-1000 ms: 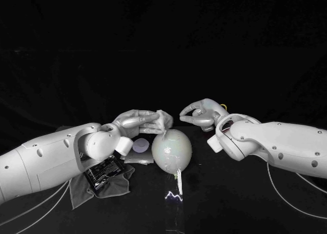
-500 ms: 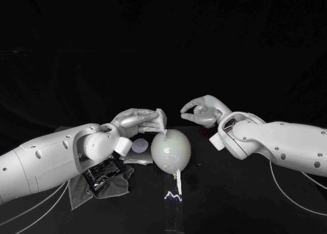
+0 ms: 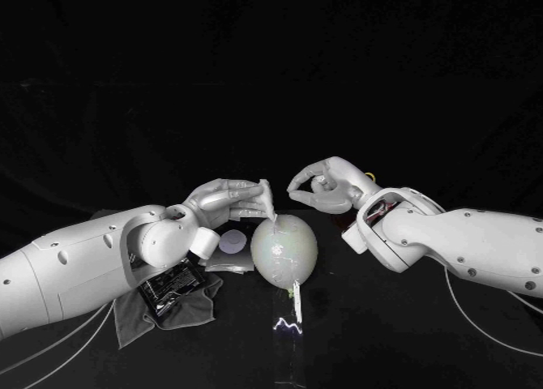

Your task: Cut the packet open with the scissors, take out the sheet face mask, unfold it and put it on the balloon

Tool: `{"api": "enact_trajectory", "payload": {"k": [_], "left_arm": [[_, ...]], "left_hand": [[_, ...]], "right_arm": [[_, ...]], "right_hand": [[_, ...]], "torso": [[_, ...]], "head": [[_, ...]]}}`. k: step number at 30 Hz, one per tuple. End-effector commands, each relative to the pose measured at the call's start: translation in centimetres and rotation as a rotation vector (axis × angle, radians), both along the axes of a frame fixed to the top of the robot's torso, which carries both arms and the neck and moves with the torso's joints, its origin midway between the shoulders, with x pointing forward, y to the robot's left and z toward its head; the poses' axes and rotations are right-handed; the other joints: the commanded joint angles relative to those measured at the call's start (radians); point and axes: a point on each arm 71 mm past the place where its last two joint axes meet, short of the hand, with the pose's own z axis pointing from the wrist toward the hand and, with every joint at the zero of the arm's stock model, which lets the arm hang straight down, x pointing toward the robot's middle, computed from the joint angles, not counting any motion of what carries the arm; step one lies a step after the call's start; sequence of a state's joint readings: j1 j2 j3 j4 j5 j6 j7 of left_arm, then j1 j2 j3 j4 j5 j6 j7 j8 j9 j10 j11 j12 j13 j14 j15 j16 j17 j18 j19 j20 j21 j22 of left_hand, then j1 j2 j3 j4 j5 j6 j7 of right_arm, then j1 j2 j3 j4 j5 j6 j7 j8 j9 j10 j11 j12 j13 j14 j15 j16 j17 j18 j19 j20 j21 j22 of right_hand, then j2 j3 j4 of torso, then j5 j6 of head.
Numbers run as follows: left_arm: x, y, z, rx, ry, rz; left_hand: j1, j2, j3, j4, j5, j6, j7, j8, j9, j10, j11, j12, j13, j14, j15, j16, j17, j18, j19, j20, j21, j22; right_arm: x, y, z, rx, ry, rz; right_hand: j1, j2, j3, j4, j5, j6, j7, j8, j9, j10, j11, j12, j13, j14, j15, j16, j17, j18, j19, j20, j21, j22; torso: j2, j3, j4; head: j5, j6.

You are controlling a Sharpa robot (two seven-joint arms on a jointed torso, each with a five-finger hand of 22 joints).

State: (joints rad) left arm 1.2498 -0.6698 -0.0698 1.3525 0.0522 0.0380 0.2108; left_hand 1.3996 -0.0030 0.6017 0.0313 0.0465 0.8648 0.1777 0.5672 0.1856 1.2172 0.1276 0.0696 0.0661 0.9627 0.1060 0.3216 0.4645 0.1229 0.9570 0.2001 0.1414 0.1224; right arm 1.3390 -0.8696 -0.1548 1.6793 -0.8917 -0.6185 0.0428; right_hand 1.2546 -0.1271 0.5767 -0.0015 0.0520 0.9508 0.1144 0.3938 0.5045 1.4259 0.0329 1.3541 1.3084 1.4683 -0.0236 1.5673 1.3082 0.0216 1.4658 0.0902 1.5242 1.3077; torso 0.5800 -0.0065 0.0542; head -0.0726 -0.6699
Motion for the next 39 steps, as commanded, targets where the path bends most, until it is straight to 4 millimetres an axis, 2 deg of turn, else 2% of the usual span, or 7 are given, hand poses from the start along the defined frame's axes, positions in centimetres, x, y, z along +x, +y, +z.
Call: {"api": "enact_trajectory", "payload": {"k": [1, 11, 22, 39], "left_arm": [[-0.1, -0.3, 0.3, -0.023, -0.024, -0.016], [0.0, -0.1, 0.4, -0.027, -0.032, 0.009], [0.0, -0.1, 0.4, -0.029, -0.035, 0.017], [0.0, -0.2, 0.4, -0.027, -0.032, 0.016]], "left_hand": [[-0.007, 0.003, 0.006, -0.005, 0.002, -0.002, 0.004, 0.005, 0.082, -0.006, 0.001, 0.004, 0.001, -0.012, 0.001, 0.005, -0.001, -0.008, -0.015, 0.001, 0.002, 0.0], [-0.008, 0.005, 0.009, -0.006, 0.002, -0.002, 0.003, 0.005, 0.084, -0.007, 0.001, 0.005, 0.001, -0.015, 0.002, 0.005, -0.003, -0.005, -0.015, 0.0, 0.004, 0.002], [-0.009, 0.005, 0.011, -0.007, 0.002, -0.002, 0.003, 0.006, 0.086, -0.005, 0.0, 0.006, 0.001, -0.014, 0.001, 0.005, -0.004, -0.002, -0.013, -0.001, 0.007, 0.003], [-0.01, 0.004, 0.013, -0.008, 0.002, -0.001, 0.002, 0.007, 0.087, -0.004, 0.0, 0.007, 0.001, -0.012, 0.0, 0.006, -0.005, 0.0, -0.011, -0.002, 0.01, 0.005]], "right_arm": [[-0.5, 0.6, -0.5, -0.024, 0.043, -0.016], [-1.6, 1.7, -2.1, -0.002, 0.226, -0.124], [-1.9, 2.3, -2.7, -0.004, 0.278, -0.144], [-2.0, 3.3, -2.9, 0.029, 0.269, -0.136]], "right_hand": [[-0.051, -0.004, -0.026, 0.036, 0.018, 0.005, -0.006, -0.012, -0.009, 0.025, -0.001, 0.029, 0.11, 0.102, -0.007, 0.003, 0.263, -0.012, 0.085, -0.01, 0.012, 0.251], [-0.132, -0.033, -0.091, 0.114, 0.029, 0.03, -0.015, -0.02, -0.021, 0.059, -0.009, 0.077, 0.149, 0.102, -0.015, 0.003, 0.263, -0.016, 0.093, -0.017, 0.026, 0.256], [-0.152, -0.052, -0.127, 0.148, 0.029, 0.036, -0.016, -0.023, -0.025, 0.057, -0.011, 0.073, 0.147, 0.102, -0.017, 0.003, 0.263, -0.015, 0.09, -0.021, 0.021, 0.254], [-0.155, -0.049, -0.137, 0.163, 0.027, 0.04, -0.018, -0.022, -0.026, 0.059, -0.012, 0.076, 0.15, 0.102, -0.018, 0.003, 0.263, -0.015, 0.091, -0.022, 0.022, 0.255]], "torso": [[0.0, -0.0004, -0.0001], [0.0, -0.0001, 0.0], [0.0, 0.0002, -0.0005], [0.0, -0.0002, -0.0005]], "head": [[0.0, -0.002], [0.001, -0.005], [0.003, -0.008], [0.004, -0.011]]}}
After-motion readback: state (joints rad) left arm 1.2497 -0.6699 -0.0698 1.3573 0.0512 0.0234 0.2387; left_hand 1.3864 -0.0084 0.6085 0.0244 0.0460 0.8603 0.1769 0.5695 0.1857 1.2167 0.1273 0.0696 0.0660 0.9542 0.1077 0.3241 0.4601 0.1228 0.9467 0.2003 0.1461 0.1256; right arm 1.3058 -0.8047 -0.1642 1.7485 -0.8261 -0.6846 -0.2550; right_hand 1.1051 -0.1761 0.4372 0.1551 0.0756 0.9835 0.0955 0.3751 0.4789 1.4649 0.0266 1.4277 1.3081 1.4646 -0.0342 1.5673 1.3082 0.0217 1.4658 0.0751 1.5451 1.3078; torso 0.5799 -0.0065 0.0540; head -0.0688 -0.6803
